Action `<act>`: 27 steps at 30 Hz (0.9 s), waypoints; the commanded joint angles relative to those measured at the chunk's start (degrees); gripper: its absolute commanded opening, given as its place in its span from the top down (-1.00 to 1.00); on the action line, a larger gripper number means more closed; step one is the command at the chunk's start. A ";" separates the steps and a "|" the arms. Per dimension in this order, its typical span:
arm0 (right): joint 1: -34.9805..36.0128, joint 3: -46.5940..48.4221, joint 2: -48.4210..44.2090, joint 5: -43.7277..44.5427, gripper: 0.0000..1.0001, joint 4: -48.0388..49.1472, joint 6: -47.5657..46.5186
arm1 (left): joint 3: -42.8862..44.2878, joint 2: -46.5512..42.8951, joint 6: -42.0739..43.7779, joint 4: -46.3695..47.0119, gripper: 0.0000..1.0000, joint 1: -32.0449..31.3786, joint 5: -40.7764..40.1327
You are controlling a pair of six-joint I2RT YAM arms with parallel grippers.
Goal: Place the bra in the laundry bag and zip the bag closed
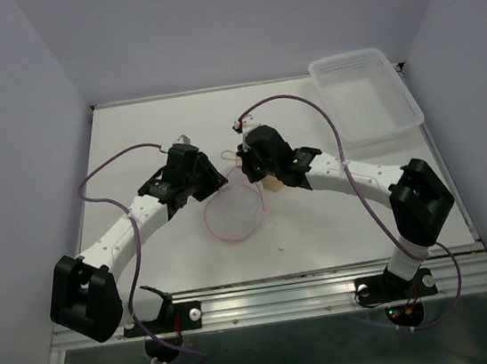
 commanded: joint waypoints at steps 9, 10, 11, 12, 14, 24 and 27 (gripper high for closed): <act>0.41 6.73 1.31 11.01 0.99 -2.10 5.07 | -4.52 -4.58 1.78 3.78 0.00 -7.16 5.04; 0.41 7.27 1.93 11.37 0.99 -2.80 5.15 | -4.70 -5.54 1.35 2.73 0.00 -8.91 4.43; 0.41 7.79 2.19 11.54 0.99 -3.07 5.33 | -4.79 -6.07 1.08 2.03 0.00 -9.71 4.16; 0.41 8.24 2.46 11.54 0.99 -3.24 5.42 | -4.88 -6.60 0.90 1.41 0.00 -10.59 3.64; 0.41 8.24 2.46 11.46 0.99 -3.33 5.68 | -4.79 -8.09 0.20 -0.78 -0.01 -13.66 1.88; -0.11 7.19 1.85 11.11 0.99 -3.33 7.70 | -6.64 -9.69 3.80 10.36 -0.08 -23.78 5.91; -0.11 6.57 1.23 10.76 0.99 -3.33 8.32 | -3.75 -3.98 5.12 8.89 -0.04 -24.48 5.40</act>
